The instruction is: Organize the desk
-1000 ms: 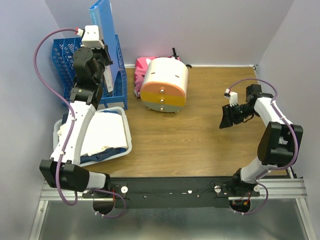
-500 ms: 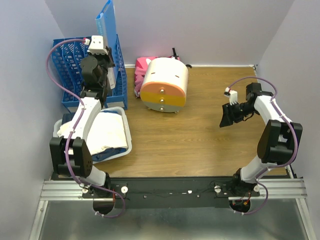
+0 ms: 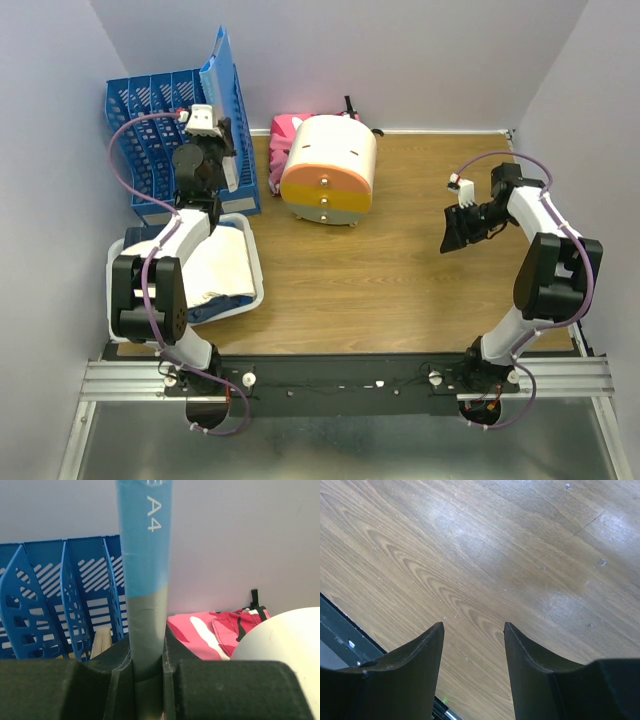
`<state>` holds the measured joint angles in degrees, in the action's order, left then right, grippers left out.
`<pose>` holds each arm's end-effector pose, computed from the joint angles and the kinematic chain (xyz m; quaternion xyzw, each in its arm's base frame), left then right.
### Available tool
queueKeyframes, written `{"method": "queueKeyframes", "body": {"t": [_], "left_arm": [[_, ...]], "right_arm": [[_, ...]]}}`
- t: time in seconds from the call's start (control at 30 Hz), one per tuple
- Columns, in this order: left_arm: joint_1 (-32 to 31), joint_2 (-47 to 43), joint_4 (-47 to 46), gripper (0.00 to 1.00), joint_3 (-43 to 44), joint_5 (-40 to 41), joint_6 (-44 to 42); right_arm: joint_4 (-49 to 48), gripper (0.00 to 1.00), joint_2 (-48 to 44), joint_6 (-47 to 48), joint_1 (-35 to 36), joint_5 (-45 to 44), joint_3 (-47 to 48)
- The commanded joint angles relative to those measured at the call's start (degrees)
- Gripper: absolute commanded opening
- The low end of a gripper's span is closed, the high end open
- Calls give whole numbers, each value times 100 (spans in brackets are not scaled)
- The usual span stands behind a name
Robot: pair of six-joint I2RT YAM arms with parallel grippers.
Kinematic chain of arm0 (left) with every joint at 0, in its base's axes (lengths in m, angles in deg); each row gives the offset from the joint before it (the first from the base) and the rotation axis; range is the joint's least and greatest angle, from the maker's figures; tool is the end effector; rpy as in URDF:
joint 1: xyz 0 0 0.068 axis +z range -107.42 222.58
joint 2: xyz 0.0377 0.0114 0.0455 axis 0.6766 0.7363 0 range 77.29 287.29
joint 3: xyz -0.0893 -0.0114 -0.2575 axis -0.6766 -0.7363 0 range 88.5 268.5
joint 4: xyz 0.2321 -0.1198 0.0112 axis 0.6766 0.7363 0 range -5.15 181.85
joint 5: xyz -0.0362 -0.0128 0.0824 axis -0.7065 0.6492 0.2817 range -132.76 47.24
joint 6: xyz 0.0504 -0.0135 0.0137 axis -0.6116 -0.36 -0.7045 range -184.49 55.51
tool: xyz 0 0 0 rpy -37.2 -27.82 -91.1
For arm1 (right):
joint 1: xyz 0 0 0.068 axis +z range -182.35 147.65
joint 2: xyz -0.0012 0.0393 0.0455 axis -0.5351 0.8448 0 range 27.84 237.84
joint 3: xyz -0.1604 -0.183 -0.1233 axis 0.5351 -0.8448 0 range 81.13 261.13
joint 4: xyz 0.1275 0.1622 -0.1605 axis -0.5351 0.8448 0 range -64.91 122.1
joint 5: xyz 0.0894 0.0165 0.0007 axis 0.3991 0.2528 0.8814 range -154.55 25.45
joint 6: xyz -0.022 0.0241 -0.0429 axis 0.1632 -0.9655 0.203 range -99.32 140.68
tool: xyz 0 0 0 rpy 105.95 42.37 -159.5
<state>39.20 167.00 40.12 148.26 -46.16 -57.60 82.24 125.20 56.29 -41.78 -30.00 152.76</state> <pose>0.3660 -0.0238 0.3350 0.0048 0.6104 -0.0889 0.7871 0.3124 -0.0314 0.2205 -0.2338 0.9241 0.2510 0.1683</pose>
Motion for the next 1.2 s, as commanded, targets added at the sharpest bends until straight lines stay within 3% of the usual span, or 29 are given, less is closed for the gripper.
{"method": "queueKeyframes", "body": {"t": [0.0, 0.03, 0.17, 0.27, 0.4, 0.43, 0.53, 0.6, 0.73, 0.83, 1.07, 1.17], "left_arm": [[30, -33, -739, 17, -158, -161, 145], [30, -33, -704, 21, -193, -187, 163], [30, -103, -344, 57, -97, -161, 172], [30, -191, 366, 76, 280, -30, 189], [30, -51, 2148, 79, 1403, 49, 268], [30, 19, 3118, 79, 2050, 76, 312], [30, 388, 4660, 79, 3168, 94, 374], [30, 616, 5200, 78, 3575, 94, 383], [30, 1012, 6438, 67, 4628, 76, 348], [39, 1215, 6862, 58, 4947, 94, 339], [30, 1268, 7013, 1, 5264, 58, 251], [30, 1198, 6855, 0, 5343, 85, 146]], "right_arm": [[69, 60, 134, -107, 11, -44, 184], [77, 60, 143, -107, 11, -27, 184], [86, 60, 169, -116, 11, 8, 202], [95, 60, 152, -81, 11, 17, 228], [95, 60, 134, -55, 11, 52, 237], [104, 60, 125, -55, 11, 87, 237], [86, 60, 90, -72, 11, 149, 219], [60, 60, 72, -90, 11, 193, 193], [42, 61, 72, -81, 11, 254, 175], [42, 61, 55, -72, 11, 272, 193], [34, 61, 28, -64, 11, 316, 237], [33, 61, 20, -81, 11, 334, 237]]}}
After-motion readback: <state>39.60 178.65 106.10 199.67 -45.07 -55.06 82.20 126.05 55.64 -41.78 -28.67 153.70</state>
